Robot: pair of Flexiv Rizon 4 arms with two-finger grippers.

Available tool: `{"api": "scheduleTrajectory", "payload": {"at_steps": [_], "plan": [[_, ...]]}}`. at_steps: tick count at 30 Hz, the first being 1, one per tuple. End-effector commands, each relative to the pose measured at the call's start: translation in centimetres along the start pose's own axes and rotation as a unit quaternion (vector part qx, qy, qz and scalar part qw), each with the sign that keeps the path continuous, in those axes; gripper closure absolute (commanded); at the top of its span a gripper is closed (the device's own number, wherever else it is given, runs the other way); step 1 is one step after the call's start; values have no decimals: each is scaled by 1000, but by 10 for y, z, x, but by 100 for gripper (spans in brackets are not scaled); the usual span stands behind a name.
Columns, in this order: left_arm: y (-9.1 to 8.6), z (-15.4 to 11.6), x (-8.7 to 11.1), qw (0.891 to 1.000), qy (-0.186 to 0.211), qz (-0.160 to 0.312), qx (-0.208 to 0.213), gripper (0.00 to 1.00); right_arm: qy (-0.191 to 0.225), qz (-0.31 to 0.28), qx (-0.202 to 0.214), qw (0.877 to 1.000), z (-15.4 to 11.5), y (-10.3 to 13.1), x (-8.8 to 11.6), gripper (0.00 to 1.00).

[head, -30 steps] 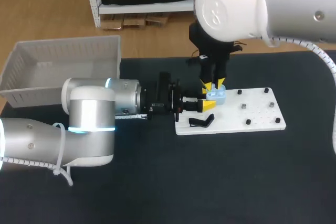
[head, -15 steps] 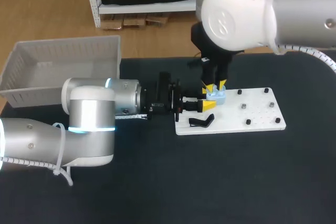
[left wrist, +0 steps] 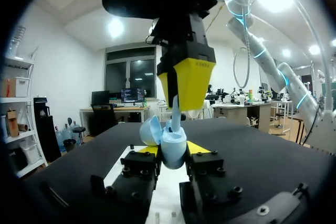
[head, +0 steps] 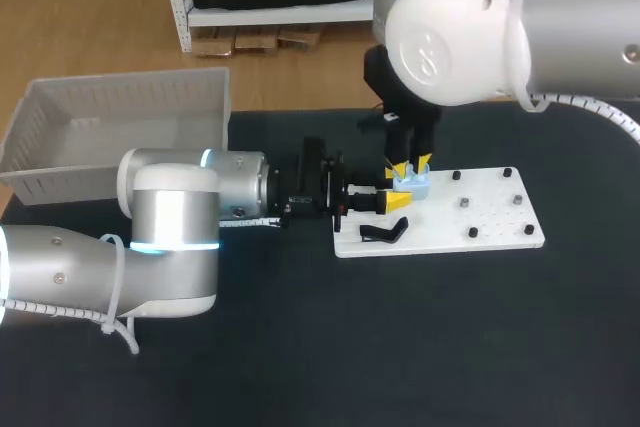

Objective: Pick up each earbud case from the left stands, insert the matching earbuds, close the lid, and place the case in the box.

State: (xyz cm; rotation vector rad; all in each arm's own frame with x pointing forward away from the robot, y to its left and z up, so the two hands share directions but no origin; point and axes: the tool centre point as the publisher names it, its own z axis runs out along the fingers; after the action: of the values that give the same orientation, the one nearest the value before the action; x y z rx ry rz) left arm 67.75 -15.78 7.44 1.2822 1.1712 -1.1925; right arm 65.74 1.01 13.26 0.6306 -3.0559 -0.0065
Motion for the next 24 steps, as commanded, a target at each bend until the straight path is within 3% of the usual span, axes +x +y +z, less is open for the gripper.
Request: {"api": "scheduleTrajectory", "payload": {"at_steps": [1, 24], "plan": [[1, 0, 1, 1000, 0, 0, 1, 100, -4, 3, 4, 1000, 1, 1, 2, 100], [1, 0, 1, 1000, 0, 0, 1, 100, -6, 9, 5, 1000, 3, 3, 1, 100]]}}
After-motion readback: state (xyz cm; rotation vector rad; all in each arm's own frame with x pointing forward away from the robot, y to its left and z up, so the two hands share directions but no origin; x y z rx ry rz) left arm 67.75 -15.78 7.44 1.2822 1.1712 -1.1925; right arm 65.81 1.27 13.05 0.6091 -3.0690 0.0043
